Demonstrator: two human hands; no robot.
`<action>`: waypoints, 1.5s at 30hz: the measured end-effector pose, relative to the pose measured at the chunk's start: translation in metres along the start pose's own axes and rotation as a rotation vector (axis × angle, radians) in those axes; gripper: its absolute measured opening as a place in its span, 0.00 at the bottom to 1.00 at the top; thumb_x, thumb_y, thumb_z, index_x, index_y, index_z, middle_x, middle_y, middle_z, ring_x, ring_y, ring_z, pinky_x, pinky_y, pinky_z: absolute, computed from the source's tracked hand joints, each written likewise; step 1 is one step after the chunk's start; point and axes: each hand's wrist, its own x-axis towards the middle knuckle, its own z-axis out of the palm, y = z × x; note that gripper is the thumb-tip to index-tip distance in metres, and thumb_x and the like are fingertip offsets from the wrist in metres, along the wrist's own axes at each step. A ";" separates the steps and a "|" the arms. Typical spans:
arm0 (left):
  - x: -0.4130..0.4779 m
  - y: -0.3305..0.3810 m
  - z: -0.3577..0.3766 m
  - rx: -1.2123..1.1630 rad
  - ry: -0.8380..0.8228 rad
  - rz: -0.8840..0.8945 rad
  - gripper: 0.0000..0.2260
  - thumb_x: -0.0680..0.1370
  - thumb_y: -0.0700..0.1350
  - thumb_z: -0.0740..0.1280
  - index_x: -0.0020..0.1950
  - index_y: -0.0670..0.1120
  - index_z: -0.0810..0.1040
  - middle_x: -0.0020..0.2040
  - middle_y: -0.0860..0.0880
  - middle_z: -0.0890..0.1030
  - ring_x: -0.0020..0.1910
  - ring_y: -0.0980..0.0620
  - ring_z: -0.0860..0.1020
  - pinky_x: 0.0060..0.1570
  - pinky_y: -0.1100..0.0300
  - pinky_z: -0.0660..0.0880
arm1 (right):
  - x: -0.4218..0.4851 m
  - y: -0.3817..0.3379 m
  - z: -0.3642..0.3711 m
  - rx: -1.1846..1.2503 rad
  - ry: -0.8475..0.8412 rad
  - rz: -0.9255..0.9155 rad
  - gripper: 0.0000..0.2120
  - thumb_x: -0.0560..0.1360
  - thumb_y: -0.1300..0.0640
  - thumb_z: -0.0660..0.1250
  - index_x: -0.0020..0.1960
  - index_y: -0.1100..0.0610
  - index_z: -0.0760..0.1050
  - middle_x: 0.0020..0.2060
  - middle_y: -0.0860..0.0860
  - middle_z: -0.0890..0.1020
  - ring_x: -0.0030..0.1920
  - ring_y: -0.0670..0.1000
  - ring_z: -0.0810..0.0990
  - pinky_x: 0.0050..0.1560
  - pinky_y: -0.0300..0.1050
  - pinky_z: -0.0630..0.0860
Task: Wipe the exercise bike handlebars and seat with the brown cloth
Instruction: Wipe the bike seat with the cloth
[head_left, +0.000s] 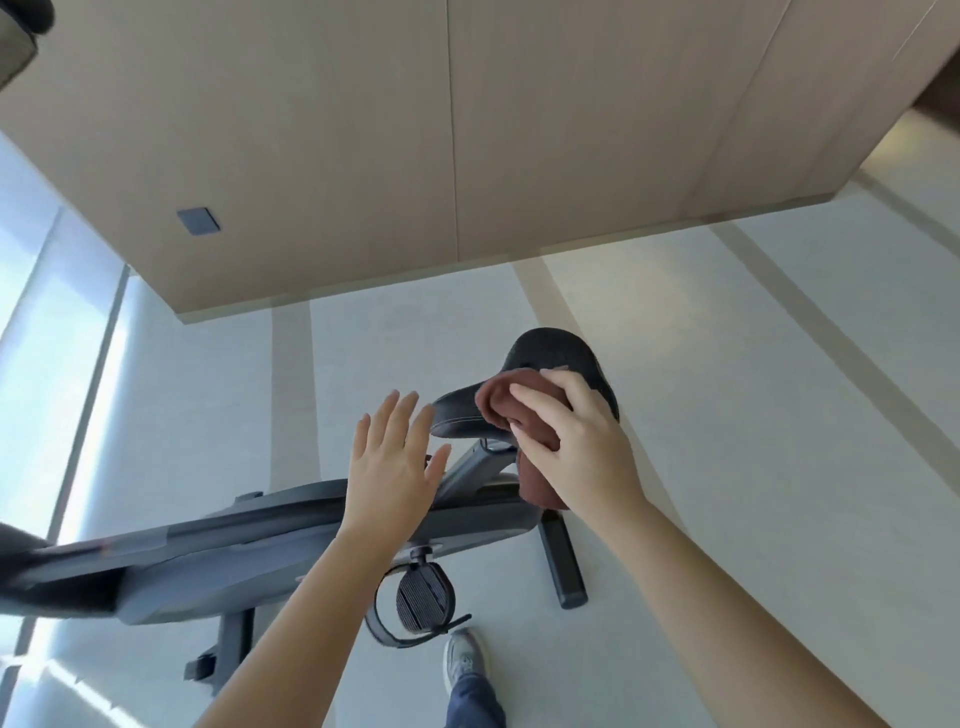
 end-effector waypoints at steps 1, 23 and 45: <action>0.006 -0.007 0.005 -0.005 -0.016 0.000 0.19 0.69 0.41 0.74 0.57 0.36 0.76 0.58 0.36 0.77 0.60 0.34 0.73 0.55 0.36 0.69 | 0.012 0.001 0.010 -0.018 -0.020 -0.011 0.16 0.70 0.57 0.71 0.57 0.53 0.78 0.58 0.56 0.77 0.51 0.60 0.77 0.42 0.53 0.79; 0.023 -0.041 0.075 -0.047 -0.043 -0.123 0.17 0.66 0.46 0.76 0.51 0.40 0.80 0.53 0.41 0.81 0.56 0.39 0.77 0.54 0.41 0.71 | 0.061 0.071 0.071 -0.049 -0.367 -0.337 0.16 0.68 0.59 0.72 0.56 0.51 0.78 0.56 0.54 0.78 0.51 0.59 0.73 0.49 0.57 0.77; 0.023 0.010 0.064 -0.132 -0.006 -0.069 0.22 0.67 0.45 0.75 0.57 0.38 0.77 0.58 0.40 0.79 0.59 0.40 0.75 0.55 0.40 0.72 | 0.067 0.089 0.041 -0.066 -0.364 -0.247 0.14 0.67 0.61 0.74 0.52 0.54 0.81 0.55 0.55 0.80 0.49 0.63 0.75 0.50 0.58 0.76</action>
